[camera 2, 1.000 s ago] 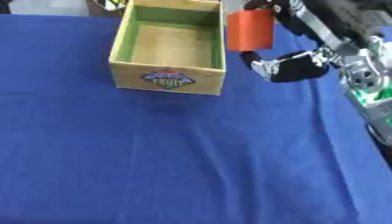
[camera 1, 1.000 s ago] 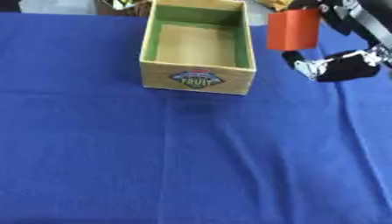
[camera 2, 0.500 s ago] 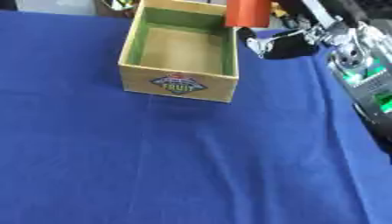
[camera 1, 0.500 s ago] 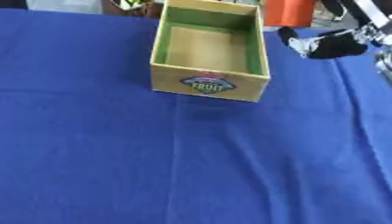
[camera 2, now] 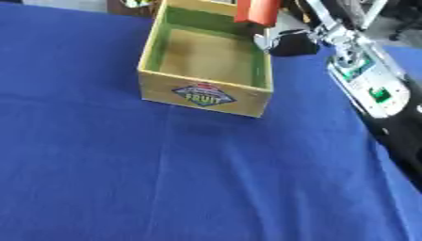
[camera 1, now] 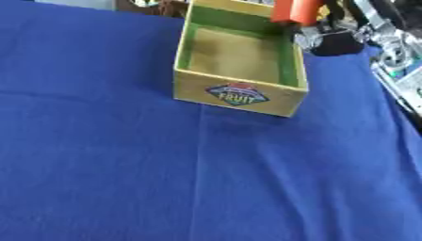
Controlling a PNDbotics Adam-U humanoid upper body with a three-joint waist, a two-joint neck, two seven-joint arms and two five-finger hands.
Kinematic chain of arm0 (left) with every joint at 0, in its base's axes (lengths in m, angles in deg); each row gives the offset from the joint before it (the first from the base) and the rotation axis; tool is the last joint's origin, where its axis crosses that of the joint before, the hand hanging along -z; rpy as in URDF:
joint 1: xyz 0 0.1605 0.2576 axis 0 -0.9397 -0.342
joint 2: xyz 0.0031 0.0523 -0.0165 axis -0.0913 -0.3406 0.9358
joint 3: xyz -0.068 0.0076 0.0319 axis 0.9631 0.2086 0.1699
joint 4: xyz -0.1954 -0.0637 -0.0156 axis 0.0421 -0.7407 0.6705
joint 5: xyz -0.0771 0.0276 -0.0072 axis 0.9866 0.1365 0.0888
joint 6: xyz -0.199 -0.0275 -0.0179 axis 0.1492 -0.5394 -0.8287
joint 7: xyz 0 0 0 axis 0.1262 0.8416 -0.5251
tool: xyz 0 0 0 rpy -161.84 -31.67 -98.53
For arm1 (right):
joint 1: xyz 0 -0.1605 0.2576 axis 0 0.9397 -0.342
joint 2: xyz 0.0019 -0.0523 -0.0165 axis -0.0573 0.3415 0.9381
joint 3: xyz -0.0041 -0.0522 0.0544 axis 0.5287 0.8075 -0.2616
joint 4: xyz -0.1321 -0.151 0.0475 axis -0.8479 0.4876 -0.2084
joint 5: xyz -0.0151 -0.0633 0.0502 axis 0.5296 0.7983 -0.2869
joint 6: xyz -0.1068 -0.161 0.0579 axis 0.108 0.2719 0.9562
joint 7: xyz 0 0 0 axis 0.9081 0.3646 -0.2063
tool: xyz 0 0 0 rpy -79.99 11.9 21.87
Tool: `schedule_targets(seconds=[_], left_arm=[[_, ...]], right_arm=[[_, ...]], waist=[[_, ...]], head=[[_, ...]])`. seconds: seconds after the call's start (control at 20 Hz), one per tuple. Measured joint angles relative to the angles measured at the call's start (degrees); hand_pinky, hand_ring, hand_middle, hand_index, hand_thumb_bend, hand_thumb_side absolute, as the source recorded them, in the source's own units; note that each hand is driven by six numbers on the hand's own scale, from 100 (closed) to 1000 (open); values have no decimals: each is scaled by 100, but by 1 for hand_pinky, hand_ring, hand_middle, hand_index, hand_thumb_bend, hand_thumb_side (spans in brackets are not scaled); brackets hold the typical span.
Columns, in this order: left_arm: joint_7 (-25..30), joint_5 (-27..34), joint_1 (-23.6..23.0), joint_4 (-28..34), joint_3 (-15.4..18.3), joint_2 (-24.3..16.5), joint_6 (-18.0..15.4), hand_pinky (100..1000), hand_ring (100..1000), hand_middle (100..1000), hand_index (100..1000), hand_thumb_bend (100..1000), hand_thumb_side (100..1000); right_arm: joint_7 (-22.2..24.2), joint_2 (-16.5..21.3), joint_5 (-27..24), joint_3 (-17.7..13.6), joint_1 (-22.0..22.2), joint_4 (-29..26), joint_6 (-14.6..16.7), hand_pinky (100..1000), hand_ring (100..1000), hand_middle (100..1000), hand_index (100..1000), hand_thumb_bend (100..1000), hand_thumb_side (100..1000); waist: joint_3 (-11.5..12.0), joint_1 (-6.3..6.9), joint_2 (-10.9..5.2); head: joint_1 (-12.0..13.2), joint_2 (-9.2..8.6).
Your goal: Pick up objects on the table and place them in the box.
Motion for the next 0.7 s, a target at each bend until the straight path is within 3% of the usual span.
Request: schedule_targets(seconds=[0.15, 0.2, 0.3, 0.7], left_arm=[[9, -35, 0, 0, -1, 40, -25, 217, 299, 412, 735, 100, 1000], [13, -38, 0, 0, -2, 48, -32, 217, 299, 412, 735, 100, 1000], [20, -47, 0, 0, -14, 49, -39, 217, 299, 412, 735, 100, 1000], [37, -61, 12, 0, -17, 95, -52, 217, 299, 412, 735, 100, 1000]], right_arm=[[-99, 25, -230, 52, -164, 200, 160, 623, 659, 100, 163, 100, 160], [-147, 25, -272, 82, -222, 255, 209, 624, 660, 100, 162, 100, 107], [-225, 21, -279, 167, -331, 383, 282, 625, 660, 100, 162, 100, 155], [-318, -166, 340, 366, -525, 973, 453, 631, 687, 148, 201, 100, 202]], waist=[[80, -7, 13], [105, -15, 28], [151, -27, 47], [223, -91, 96]], head=[[-156, -69], [-206, -74], [-291, -84], [-428, -184]])
